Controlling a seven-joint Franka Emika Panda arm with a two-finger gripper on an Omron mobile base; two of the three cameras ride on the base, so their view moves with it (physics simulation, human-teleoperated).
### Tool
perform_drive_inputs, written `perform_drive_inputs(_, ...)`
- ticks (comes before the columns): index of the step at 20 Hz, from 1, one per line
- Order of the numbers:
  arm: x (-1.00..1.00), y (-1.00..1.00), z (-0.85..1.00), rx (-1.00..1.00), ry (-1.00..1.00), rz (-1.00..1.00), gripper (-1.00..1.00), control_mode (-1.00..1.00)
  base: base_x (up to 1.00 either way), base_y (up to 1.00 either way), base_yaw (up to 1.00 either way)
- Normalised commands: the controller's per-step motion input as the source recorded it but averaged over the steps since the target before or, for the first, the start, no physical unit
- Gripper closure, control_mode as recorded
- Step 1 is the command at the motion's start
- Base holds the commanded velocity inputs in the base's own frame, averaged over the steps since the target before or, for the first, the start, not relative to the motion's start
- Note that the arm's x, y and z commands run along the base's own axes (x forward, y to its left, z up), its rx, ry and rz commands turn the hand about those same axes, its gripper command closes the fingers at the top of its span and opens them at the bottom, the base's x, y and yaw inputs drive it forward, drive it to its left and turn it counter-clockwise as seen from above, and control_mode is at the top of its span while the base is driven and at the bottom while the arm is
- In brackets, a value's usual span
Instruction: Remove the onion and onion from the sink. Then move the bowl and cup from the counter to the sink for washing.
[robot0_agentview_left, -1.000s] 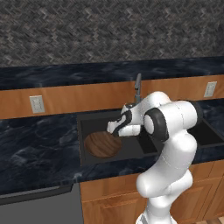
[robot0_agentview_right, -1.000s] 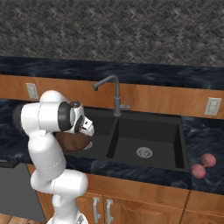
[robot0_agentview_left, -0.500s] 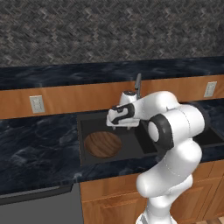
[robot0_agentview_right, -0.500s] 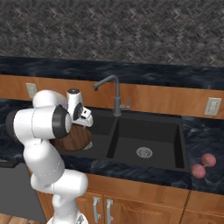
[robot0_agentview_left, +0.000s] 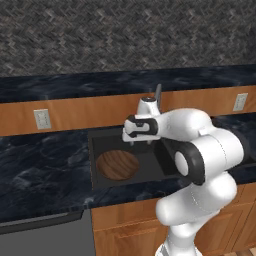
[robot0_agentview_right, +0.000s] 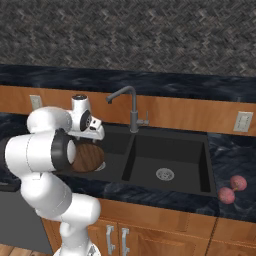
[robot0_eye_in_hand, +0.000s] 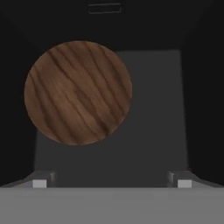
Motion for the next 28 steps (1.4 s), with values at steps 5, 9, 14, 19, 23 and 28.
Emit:
perform_drive_inputs(5, -0.37, -0.04, 0.23, 0.00, 0.00, 0.00, -1.00, -1.00, 0.00, 0.00, 0.00)
perform_drive_inputs(9, -0.42, -0.12, 0.14, 0.00, 0.00, 0.00, -1.00, -1.00, 0.00, 0.00, 0.00)
perform_drive_inputs(14, -0.44, -0.12, 0.08, 0.00, 0.00, 0.00, -1.00, -1.00, 0.00, 0.00, 0.00)
perform_drive_inputs(19, -0.29, -0.17, 0.03, 0.00, -0.01, 0.00, -1.00, -1.00, 0.00, 0.00, 0.00)
perform_drive_inputs(23, -0.26, -0.20, 0.00, 0.00, -0.09, 0.00, -1.00, -1.00, 0.00, 0.00, 0.00)
perform_drive_inputs(28, -0.28, -0.20, 0.00, 0.00, -0.08, 0.00, -1.00, -1.00, 0.00, 0.00, 0.00)
